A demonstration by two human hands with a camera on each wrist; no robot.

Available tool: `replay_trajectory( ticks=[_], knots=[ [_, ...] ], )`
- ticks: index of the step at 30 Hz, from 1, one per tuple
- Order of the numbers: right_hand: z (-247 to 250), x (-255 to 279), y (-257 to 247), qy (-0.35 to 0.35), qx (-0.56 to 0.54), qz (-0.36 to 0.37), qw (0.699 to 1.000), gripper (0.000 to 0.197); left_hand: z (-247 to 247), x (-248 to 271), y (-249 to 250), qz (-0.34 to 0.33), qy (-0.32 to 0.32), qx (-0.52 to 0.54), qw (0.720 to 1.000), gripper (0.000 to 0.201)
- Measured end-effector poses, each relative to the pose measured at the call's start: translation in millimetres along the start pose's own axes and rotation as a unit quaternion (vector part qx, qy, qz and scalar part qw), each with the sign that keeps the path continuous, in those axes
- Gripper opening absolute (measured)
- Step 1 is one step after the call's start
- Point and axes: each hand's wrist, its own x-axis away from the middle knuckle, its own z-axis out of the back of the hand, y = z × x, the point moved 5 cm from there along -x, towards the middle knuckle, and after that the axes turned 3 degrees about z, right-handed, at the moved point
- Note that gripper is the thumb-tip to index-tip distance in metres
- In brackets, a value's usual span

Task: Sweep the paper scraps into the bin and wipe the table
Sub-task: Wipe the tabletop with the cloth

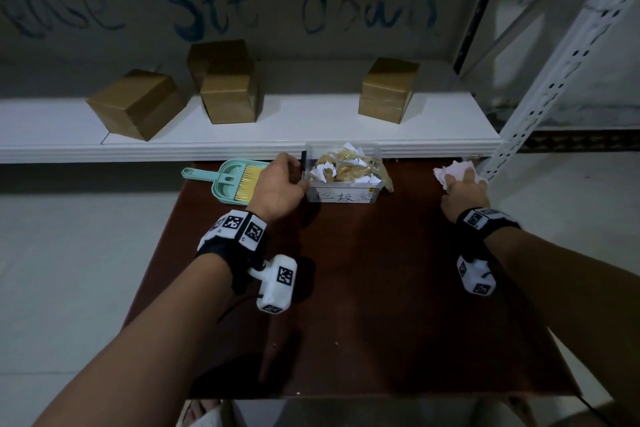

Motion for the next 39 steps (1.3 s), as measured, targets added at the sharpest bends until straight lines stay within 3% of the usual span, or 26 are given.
replay_trajectory(
  ticks=[15, 24, 30, 39],
  knots=[
    [-4.0, 45.0, 23.5, -0.007, 0.034, 0.013, 0.999, 0.068, 5.0, 17.3, 18.7, 0.036, 0.011, 0.151, 0.988, 0.015],
    [7.4, 117.2, 37.3, -0.020, 0.061, 0.039, 0.997, 0.065, -8.6, 61.0, 58.1, 0.090, -0.021, 0.358, 0.929, 0.024],
    [2.9, 160.0, 45.8, -0.015, 0.054, 0.038, 0.998, 0.065, -4.3, 86.5, 63.5, 0.093, -0.031, 0.371, 0.923, 0.030],
    [12.8, 204.5, 49.4, -0.025, 0.054, 0.036, 0.998, 0.061, 15.2, 115.9, 46.4, 0.094, -0.020, 0.398, 0.912, 0.019]
  ],
)
